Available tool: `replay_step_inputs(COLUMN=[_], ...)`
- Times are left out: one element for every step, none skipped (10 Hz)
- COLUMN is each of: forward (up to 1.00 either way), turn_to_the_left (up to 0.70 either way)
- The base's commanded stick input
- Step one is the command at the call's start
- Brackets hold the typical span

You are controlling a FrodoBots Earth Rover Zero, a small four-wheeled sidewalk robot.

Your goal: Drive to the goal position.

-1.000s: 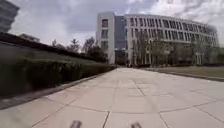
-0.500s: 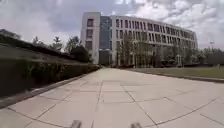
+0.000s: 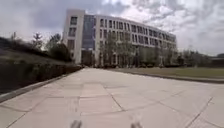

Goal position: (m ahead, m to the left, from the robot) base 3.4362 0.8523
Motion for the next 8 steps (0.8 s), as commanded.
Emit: replay_step_inputs(forward=[0.99, 0.99, 0.99, 0.99, 0.99, 0.92, 0.37, 0.23], turn_to_the_left=[0.06, 0.06, 0.06, 0.06, 0.06, 0.06, 0.10, 0.07])
